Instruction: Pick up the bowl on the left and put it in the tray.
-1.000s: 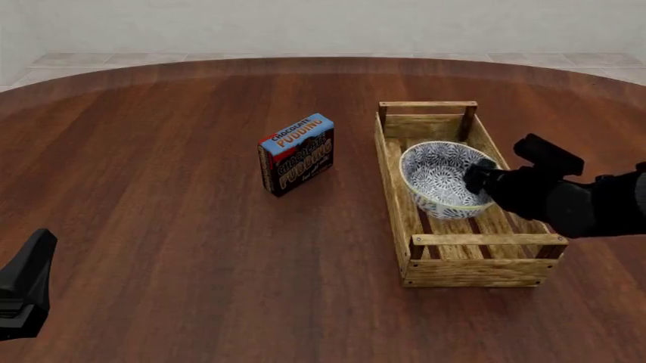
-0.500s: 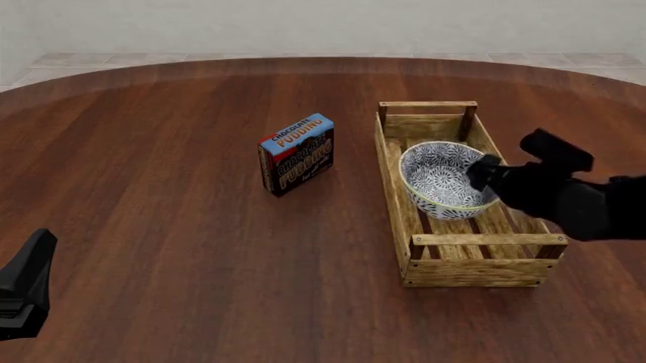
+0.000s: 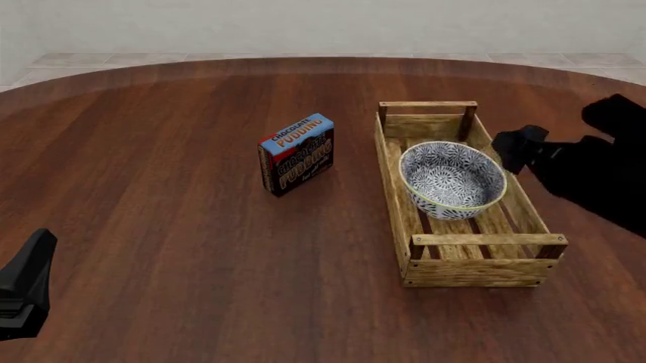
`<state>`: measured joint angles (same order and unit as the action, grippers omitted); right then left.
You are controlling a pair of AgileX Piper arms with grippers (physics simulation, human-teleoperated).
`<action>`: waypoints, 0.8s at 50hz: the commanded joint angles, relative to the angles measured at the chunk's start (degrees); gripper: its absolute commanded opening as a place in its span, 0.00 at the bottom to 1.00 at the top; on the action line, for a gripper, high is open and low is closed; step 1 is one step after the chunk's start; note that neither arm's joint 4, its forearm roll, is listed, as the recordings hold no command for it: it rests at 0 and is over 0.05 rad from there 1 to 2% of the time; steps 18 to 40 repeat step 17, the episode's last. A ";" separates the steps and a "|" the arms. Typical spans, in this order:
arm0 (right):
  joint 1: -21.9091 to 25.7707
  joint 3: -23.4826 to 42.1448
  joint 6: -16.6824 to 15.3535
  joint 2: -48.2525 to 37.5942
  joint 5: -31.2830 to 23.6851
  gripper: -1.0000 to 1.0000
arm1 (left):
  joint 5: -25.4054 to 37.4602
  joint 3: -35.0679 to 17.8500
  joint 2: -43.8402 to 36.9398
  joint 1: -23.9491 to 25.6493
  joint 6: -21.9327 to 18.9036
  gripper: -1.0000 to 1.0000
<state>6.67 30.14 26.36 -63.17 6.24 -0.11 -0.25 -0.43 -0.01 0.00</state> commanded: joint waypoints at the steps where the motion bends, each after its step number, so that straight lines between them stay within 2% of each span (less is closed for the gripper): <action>1: 2.59 -0.37 -1.58 18.35 -10.50 1.00 | 0.00 0.00 -0.01 -0.01 -0.01 1.00; 2: 2.84 -0.09 -1.98 20.36 -11.87 1.00 | 0.00 0.00 0.00 0.00 0.00 1.00; 7: 2.84 -0.09 -1.98 20.39 -11.91 1.00 | 0.00 0.00 0.00 0.00 0.00 1.00; 8: 4.67 1.44 -3.42 28.09 -17.56 1.00 | 0.00 0.00 0.00 0.01 0.00 1.00; 15: 7.85 4.27 -4.40 37.00 -24.28 1.00 | 0.00 0.00 0.01 0.00 -0.03 1.00; 17: 10.91 5.95 -4.33 41.07 -27.18 1.00 | 0.00 0.00 -0.01 0.01 0.00 1.00; 40: 10.91 5.95 -4.33 41.07 -27.18 1.00 | 0.00 0.00 -0.01 0.01 0.00 1.00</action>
